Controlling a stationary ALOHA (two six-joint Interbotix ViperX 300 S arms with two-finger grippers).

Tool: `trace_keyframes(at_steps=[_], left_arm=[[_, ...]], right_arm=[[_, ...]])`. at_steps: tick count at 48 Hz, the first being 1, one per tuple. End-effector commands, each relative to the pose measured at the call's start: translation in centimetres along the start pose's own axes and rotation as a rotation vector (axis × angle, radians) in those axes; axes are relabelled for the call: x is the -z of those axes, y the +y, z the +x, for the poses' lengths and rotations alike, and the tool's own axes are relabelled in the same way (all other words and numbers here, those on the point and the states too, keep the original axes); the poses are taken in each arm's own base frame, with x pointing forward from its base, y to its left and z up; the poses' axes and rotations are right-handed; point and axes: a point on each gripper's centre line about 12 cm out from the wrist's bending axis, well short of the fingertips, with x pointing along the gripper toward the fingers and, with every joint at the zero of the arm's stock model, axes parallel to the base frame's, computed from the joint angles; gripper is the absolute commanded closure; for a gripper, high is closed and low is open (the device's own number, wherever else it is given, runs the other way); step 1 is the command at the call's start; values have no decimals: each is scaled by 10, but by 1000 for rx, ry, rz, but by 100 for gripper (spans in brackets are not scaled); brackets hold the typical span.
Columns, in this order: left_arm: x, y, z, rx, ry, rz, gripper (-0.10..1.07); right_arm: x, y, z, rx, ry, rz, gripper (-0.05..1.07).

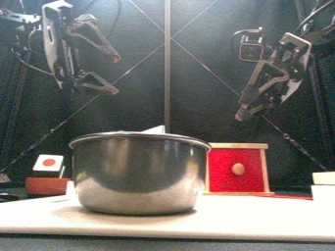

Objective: Put spoon into bowl

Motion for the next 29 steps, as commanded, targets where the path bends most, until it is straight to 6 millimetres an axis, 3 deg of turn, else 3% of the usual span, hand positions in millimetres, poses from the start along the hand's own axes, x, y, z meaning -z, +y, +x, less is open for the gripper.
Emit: trace_keyframes(at_steps=[1,14,29], left_arm=[[-5,-15,4,36,123,-20,0],[24,-25,11,32,451,-179,0],[70,-33,18,-201,676,-486,0]], right_arm=[[-4,2,-1,-6,-19,-1,17],[4,0,4,3,15,0,17],[11,-3,14,16,50,-8,17]])
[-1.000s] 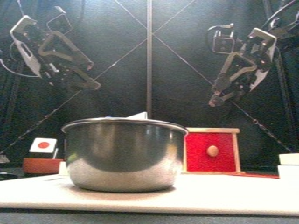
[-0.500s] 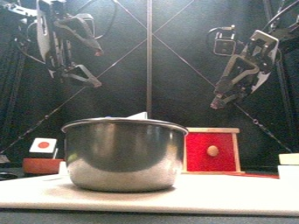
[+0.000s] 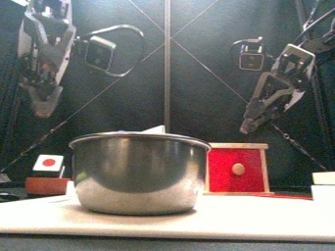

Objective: Put spoon into bowl

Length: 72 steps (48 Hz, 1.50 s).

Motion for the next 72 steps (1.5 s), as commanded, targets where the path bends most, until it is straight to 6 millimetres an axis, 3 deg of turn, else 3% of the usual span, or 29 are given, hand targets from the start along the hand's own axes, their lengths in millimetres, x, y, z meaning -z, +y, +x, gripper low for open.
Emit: trace_keyframes(at_steps=[1,18,34,62,72], left_arm=[[6,-6,4,-46,18,-91,0],[21,0,33,-257,-66,-332,0],[20,19,60,-409,-84,-318,0],[42,20,84,-497,-19,-291,2],[45,13,87,-487,-9,-288,18]], right_arm=[[-5,1,0,-2,-18,-5,17],[-3,-2,1,8,-10,-30,17],[-1,-3,1,10,-5,-34,17],[-1,-2,1,7,-2,-1,17],[-1,-2,1,6,-2,8,17]])
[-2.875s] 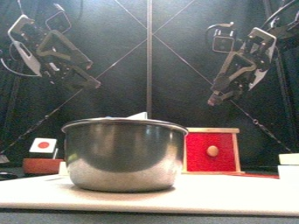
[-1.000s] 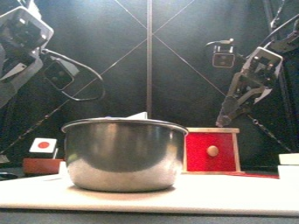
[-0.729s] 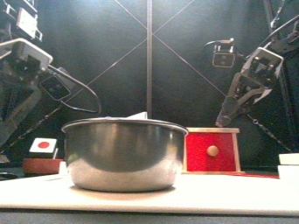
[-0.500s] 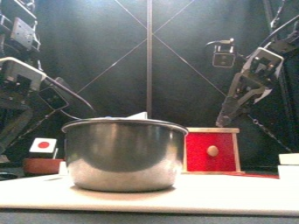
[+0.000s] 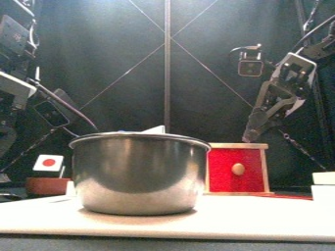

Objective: Put spoon into bowl

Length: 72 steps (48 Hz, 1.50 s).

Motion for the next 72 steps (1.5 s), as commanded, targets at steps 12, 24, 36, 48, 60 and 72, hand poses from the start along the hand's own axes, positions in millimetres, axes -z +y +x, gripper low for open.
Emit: trace_keyframes(at_steps=[12,24,36,48,60,72], left_arm=[[11,-9,-9,35,21,9,44],[12,-9,-49,122,-14,53,45],[6,1,-101,265,-115,132,45],[-9,15,-148,575,-235,174,45],[-16,38,-165,975,-231,-4,46],[-15,34,-156,978,-203,-18,45]], right_arm=[[-6,2,-2,-6,-19,7,17],[-7,2,-2,-8,-22,20,17],[-11,3,-2,-11,-31,39,17],[-12,4,-2,-16,-32,89,17],[-10,5,-3,-21,-13,115,17],[-11,4,-3,-18,-17,115,17]])
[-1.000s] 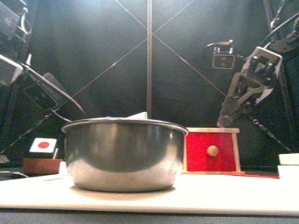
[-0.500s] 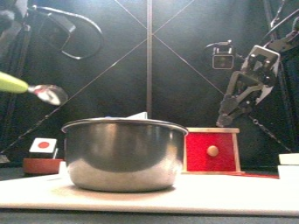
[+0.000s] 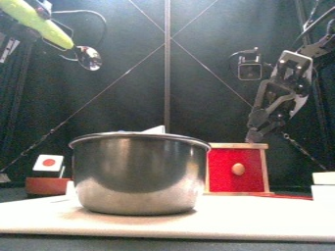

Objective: Put spoon into bowl

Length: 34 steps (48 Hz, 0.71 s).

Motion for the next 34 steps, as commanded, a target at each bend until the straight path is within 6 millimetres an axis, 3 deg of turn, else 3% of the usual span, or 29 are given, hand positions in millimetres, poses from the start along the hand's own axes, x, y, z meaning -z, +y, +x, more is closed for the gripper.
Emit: trace_keyframes(at_steps=[1,19,31,34], left_arm=[[-2,-11,0,36,-2,-16,45],[7,-19,37,-53,76,-29,45],[12,-25,54,-97,144,-15,45],[5,-23,59,-114,136,21,45]], right_arm=[[-12,4,-4,-12,-38,4,17],[-15,5,-4,-15,-45,-1,17],[-33,17,-5,-45,-95,-19,17],[-37,22,-4,-57,-108,-25,17]])
